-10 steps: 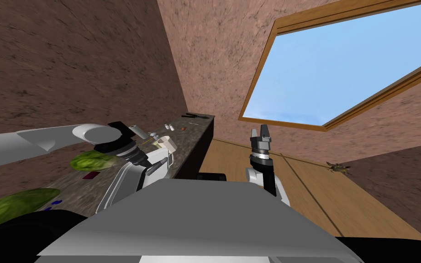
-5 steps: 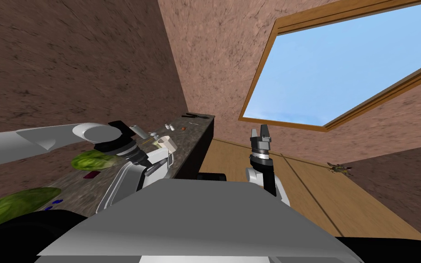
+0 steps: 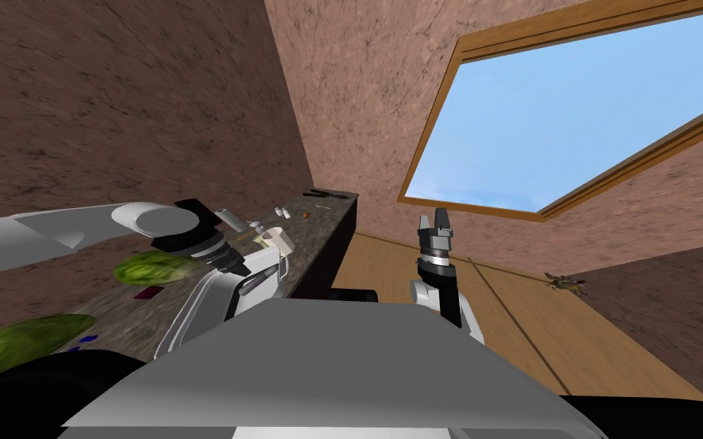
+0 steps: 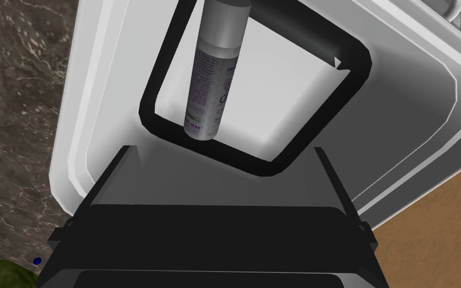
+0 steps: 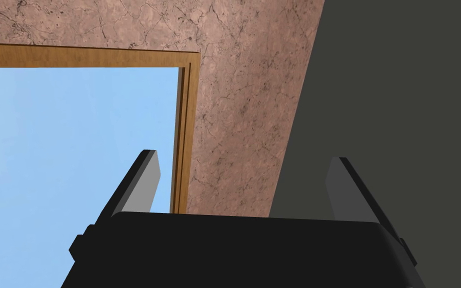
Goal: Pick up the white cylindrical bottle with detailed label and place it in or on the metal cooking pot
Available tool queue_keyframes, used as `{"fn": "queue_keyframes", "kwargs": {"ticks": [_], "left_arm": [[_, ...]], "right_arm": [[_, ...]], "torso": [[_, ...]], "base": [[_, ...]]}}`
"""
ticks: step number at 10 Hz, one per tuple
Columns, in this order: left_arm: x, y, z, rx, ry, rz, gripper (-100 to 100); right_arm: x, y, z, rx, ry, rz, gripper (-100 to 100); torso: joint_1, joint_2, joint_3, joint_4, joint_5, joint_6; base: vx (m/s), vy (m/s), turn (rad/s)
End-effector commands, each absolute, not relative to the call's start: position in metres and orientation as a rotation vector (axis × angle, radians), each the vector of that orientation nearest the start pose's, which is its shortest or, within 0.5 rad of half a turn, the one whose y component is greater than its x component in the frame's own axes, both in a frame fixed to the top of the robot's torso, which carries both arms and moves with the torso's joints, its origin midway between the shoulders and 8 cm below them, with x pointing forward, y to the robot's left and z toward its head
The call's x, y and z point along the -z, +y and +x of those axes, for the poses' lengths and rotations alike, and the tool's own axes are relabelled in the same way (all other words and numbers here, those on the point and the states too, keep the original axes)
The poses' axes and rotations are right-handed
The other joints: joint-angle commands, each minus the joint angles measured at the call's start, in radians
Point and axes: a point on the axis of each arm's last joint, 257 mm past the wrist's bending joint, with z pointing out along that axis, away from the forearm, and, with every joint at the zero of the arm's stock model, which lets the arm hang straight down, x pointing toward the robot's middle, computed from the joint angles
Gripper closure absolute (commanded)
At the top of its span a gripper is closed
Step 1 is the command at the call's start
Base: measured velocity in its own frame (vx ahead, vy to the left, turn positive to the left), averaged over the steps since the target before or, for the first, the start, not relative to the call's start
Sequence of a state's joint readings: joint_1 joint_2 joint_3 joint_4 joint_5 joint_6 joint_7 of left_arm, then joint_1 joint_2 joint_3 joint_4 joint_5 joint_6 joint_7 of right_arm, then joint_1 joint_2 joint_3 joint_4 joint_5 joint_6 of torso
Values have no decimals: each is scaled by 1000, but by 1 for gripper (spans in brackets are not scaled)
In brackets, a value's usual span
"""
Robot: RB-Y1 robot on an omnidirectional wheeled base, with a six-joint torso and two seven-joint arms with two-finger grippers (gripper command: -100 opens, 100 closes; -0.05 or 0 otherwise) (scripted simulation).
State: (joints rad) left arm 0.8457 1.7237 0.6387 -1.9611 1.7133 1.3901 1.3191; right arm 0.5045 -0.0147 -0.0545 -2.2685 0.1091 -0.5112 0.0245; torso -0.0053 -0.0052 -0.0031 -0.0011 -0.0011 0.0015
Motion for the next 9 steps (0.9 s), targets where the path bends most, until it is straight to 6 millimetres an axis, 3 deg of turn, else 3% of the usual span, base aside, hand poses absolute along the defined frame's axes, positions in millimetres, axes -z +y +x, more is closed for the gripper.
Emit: {"fn": "queue_keyframes", "kwargs": {"ticks": [1, 4, 6, 9], "left_arm": [[169, 494, 236, -61, 720, -3021, -100], [165, 518, 239, -49, 729, -3005, -100], [150, 549, 245, -27, 711, -2946, -100], [146, 570, 244, -23, 703, -2938, -100]], "right_arm": [[-19, -283, 344, -1154, 695, 565, 0], [-20, -283, 344, -1154, 695, 565, 0], [-20, -283, 344, -1154, 695, 565, 0], [-20, -283, 344, -1154, 695, 565, 0]], "torso": [[0, 0, 0, 0, 0, 0], [3, 1, 0, 0, 0, 0], [1, 0, 0, 0, 0, 0], [4, 1, 0, 0, 0, 0]], "base": [[126, -120, 47], [35, -31, -3], [103, -100, 33], [32, -27, -1]]}}
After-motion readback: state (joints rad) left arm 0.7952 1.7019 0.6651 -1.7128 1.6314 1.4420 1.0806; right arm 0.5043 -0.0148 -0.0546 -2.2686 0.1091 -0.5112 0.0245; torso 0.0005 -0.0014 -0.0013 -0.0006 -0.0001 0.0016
